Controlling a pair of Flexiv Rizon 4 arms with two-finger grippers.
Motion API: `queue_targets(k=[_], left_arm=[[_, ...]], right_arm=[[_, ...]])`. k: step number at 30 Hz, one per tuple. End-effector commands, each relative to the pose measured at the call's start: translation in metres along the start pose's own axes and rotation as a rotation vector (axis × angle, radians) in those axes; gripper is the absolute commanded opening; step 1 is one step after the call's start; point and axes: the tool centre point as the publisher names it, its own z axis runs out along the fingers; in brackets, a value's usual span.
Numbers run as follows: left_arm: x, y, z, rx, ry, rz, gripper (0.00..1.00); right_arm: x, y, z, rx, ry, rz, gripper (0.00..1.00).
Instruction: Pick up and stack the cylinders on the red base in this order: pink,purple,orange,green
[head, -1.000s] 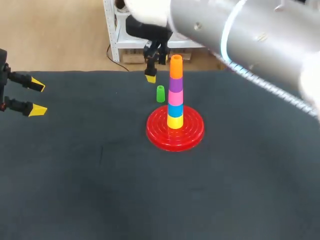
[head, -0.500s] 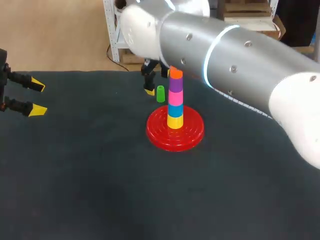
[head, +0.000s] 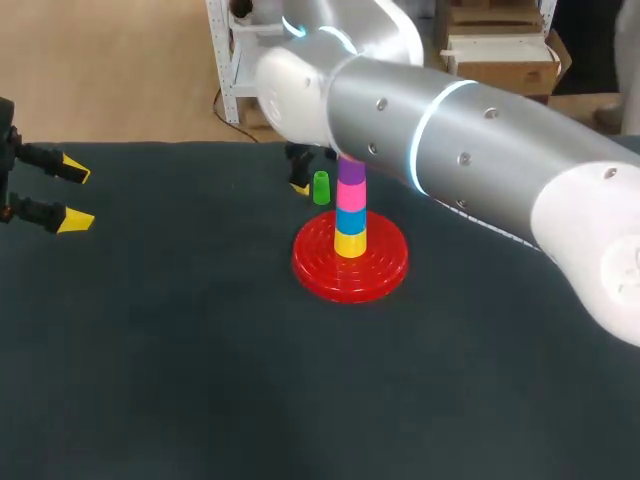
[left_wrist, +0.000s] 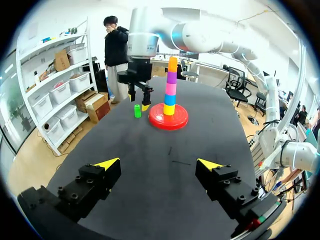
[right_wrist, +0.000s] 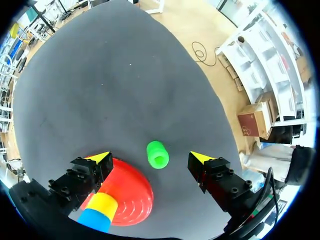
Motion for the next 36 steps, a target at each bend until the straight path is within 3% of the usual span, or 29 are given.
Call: queue_targets(k=[1,21,28,33,36], left_arm=[[0.001,0.001,0.000,0.000,-0.004,0.003,1.00],[0.001,0.001,0.000,0.000,-0.004,0.003,1.00],[0.001,0.001,0.000,0.000,-0.004,0.003,1.00],[0.001,0.001,0.000,0.000,-0.004,0.003,1.00],[0.001,0.001,0.000,0.000,-0.004,0.003,1.00]], right_arm=[[-0.017,-0.013,0.004,-0.168,0.252,-0.007,1.00],[-0.009,-0.022,0.006,-0.216,0.361,0.013,1.00],[-0.011,-0.027,0.008,-0.225,0.392,0.001,0.77],[-0.014,-0.027,0.008,-0.221,0.412,-0.002,0.67],[-0.015,-0.028,0.010,-0.225,0.424,-0.008,0.67]])
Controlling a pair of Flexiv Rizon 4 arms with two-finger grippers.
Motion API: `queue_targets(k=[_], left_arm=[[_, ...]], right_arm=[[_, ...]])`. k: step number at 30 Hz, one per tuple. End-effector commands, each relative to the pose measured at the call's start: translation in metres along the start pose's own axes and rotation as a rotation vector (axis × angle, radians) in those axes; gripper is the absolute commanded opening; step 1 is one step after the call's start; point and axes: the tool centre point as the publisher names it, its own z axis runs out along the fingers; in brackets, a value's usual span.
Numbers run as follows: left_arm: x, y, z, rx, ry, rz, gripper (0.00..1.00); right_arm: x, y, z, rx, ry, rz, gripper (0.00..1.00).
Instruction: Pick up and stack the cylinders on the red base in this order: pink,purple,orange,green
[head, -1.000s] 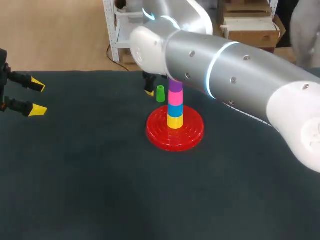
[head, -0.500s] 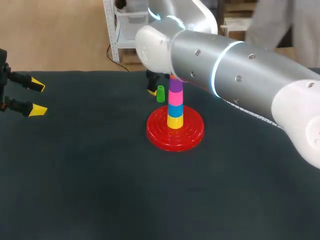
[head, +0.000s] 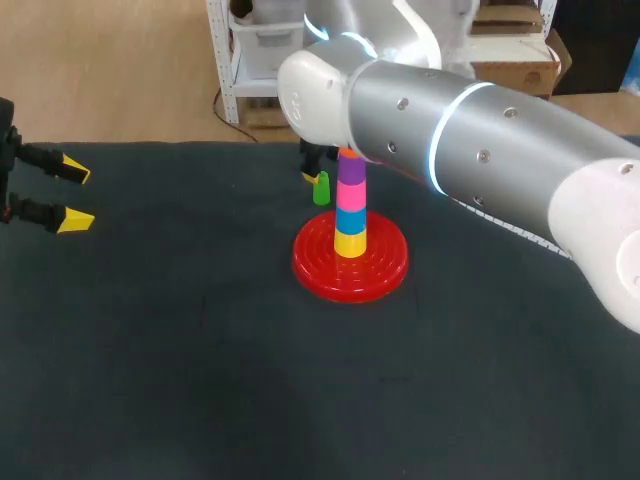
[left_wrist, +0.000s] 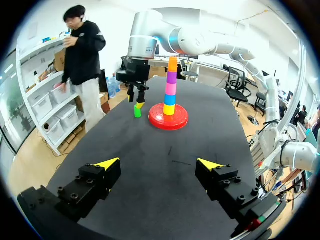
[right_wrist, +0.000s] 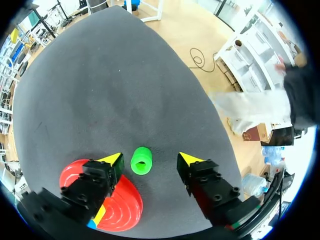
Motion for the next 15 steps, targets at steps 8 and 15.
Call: queue_targets(k=[8,15], left_arm=[[0.0013,0.0006,0.0003,0.000,-0.004,0.003,1.00],[0.0013,0.0006,0.0003,0.000,-0.004,0.003,1.00]], right_arm=[[-0.0125,-0.0065,0.0063,-0.230,0.537,-0.008,0.64],[-0.0076,-0.0055,0.0087,-0.237,0.556,-0.006,0.62]])
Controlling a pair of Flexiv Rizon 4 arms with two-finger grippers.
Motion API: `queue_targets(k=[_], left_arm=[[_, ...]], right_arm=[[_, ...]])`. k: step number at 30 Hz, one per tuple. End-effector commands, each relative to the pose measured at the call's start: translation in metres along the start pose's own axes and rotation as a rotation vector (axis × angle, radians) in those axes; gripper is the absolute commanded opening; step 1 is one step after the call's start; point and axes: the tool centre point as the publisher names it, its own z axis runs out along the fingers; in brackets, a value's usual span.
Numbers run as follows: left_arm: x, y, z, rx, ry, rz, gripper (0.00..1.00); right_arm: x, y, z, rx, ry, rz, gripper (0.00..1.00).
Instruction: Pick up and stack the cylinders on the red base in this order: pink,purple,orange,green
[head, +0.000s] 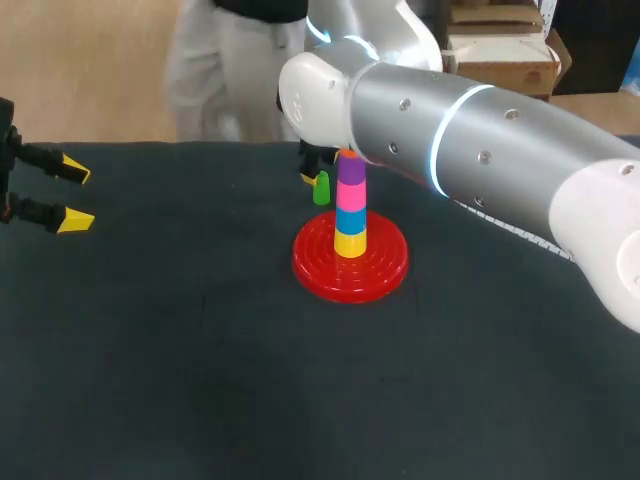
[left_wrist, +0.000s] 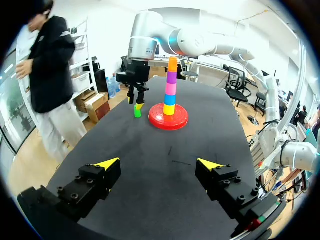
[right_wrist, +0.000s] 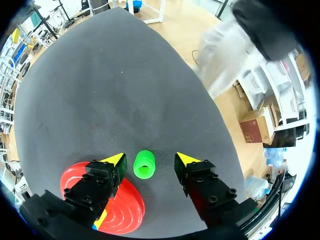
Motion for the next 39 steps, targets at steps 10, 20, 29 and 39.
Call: queue_targets(k=[10,20,29,39], left_arm=[[0.001,0.001,0.000,0.000,-0.004,0.003,1.00],[0.001,0.001,0.000,0.000,-0.004,0.003,1.00],[0.001,0.001,0.000,0.000,-0.004,0.003,1.00],[0.001,0.001,0.000,0.000,-0.004,0.003,1.00]], right_arm=[[-0.004,-0.008,0.004,-0.220,0.593,-0.005,0.60],[-0.003,-0.007,0.009,-0.228,0.614,-0.013,0.22],[-0.008,-0.001,-0.019,-0.171,0.554,-0.064,0.00],[-0.014,0.025,-0.133,0.028,0.347,-0.193,0.00]])
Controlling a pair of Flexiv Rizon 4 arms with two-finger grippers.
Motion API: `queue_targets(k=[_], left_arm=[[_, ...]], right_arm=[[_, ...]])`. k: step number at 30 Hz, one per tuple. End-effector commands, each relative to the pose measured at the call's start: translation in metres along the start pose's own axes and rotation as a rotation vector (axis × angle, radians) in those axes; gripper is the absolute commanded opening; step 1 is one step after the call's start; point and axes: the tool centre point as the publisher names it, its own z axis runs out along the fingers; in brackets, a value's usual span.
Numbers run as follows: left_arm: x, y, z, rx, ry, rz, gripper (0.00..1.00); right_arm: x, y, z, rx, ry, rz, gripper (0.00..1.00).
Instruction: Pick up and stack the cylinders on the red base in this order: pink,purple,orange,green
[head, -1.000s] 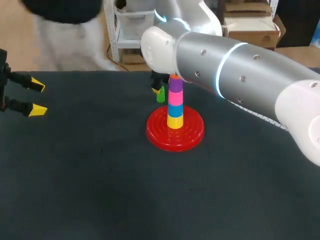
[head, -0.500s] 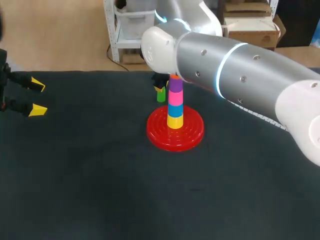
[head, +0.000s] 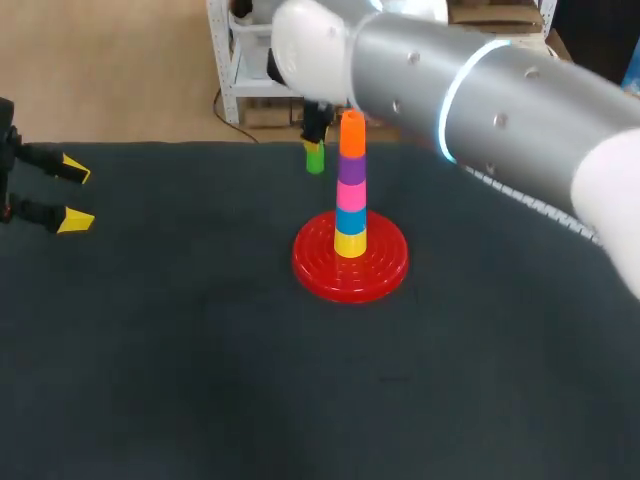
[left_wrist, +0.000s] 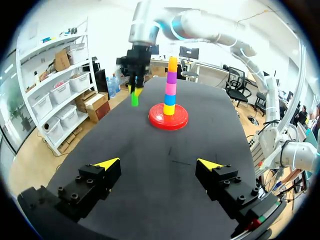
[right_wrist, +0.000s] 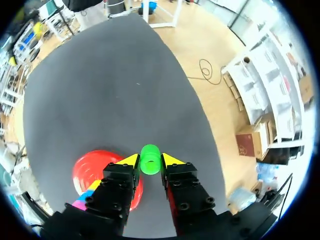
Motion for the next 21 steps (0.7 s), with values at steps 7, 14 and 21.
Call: queue_targets(k=[7,14,21], left_arm=[[0.001,0.001,0.000,0.000,-0.004,0.003,1.00],[0.001,0.001,0.000,0.000,-0.004,0.003,1.00],[0.001,0.001,0.000,0.000,-0.004,0.003,1.00]], right_arm=[[0.012,0.045,-0.119,0.108,0.252,-0.098,0.00],[0.026,0.069,-0.162,0.190,0.137,-0.108,0.00],[0.029,0.083,-0.186,0.235,0.041,-0.117,0.00]])
